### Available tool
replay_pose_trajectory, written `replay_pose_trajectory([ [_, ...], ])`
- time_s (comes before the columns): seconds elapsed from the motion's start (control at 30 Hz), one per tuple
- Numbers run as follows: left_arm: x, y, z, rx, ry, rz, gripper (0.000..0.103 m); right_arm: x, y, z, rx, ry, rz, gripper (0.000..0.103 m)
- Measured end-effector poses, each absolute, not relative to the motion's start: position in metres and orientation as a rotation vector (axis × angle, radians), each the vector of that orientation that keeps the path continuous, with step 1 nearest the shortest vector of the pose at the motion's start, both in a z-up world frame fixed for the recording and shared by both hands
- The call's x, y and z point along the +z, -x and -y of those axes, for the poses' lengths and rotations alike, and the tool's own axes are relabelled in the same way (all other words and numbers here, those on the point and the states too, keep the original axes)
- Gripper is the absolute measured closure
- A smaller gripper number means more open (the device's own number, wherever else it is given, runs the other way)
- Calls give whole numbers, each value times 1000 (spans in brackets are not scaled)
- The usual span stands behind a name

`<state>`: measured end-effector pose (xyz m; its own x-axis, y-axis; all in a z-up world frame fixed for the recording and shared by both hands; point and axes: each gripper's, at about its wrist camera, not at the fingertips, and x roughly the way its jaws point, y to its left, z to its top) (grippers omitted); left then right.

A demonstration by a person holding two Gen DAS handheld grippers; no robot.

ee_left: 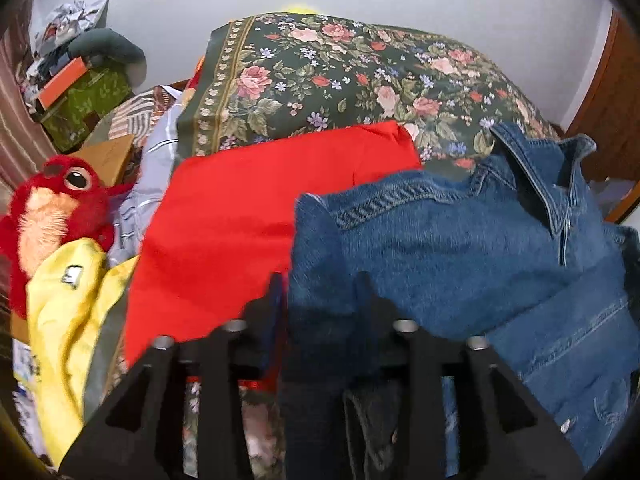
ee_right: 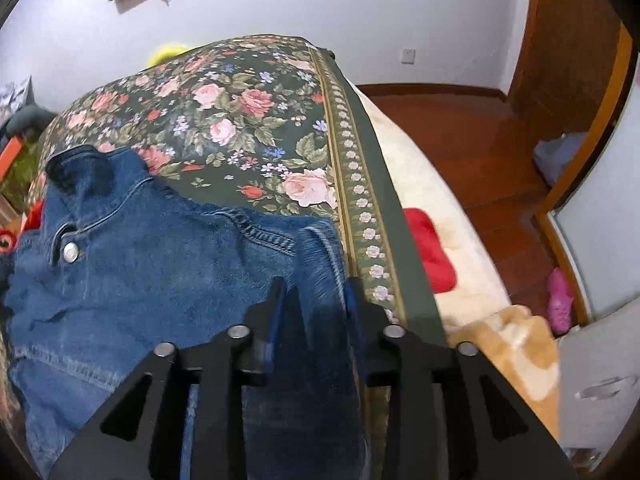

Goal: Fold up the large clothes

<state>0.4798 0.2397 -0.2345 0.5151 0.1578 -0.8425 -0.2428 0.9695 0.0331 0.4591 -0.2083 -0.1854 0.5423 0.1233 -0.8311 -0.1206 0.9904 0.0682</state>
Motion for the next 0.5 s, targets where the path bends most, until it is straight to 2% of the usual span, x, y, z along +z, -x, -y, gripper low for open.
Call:
replay_pose_trajectory([
  [0.07, -224, -471, -236, 242, 73, -987, 49, -171, -448, 205, 162, 23, -966, 60],
  [0.13, -210, -459, -233, 234, 73, -971, 47, -154, -433, 200, 181, 54, -936, 53],
  [0.27, -181, -435, -222, 210, 74, -933, 40, -118, -401, 185, 212, 126, -866, 27],
  [0.4, -148, -402, -200, 150, 48, -891, 38, -85, -365, 173, 279, 119, -802, 25],
  [0.5, -129, -376, -180, 109, 28, -861, 31, -66, -337, 168, 311, 87, -780, 19],
])
